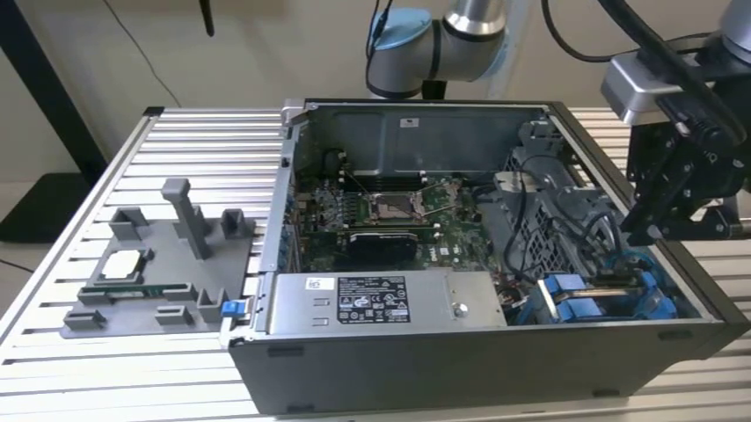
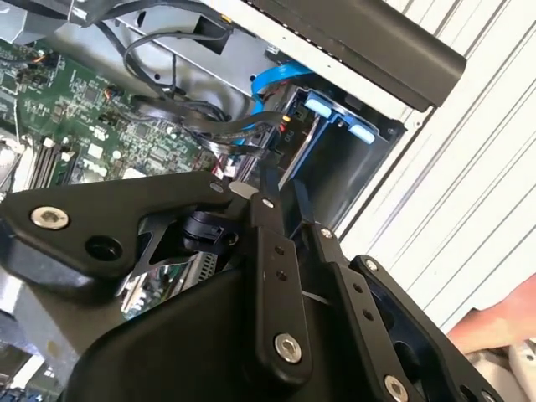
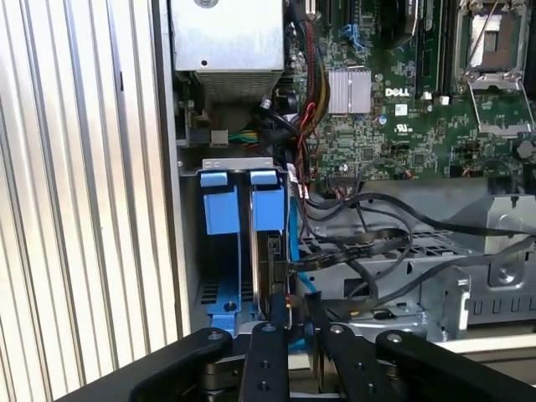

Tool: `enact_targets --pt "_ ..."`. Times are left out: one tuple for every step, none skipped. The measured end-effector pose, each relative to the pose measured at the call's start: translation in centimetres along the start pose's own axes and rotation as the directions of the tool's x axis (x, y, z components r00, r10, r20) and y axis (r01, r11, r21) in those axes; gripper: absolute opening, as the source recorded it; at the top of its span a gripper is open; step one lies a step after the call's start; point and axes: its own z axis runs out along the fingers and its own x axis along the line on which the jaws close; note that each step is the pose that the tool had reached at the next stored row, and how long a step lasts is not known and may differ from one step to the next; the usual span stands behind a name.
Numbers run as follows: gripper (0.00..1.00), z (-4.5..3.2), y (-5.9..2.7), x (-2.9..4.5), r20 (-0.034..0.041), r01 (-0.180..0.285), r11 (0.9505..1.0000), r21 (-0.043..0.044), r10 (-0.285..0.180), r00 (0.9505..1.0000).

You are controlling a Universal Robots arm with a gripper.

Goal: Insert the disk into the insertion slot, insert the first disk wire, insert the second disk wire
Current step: 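Insert the second disk wire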

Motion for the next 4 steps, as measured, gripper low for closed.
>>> enact_targets --pt "1.00 -0.03 0.00 0.00 -0.0004 0.000 1.0000 0.0000 0.000 1.0000" --pt "1.00 -0.04 0.00 0.00 -0.0004 0.000 1.0000 0.0000 0.000 1.0000" --pt "1.00 -0.04 0.00 0.00 -0.0004 0.000 1.0000 0.0000 0.000 1.0000" --pt "1.00 -0.04 0.00 0.00 -0.0004 0.000 1.0000 0.0000 0.000 1.0000"
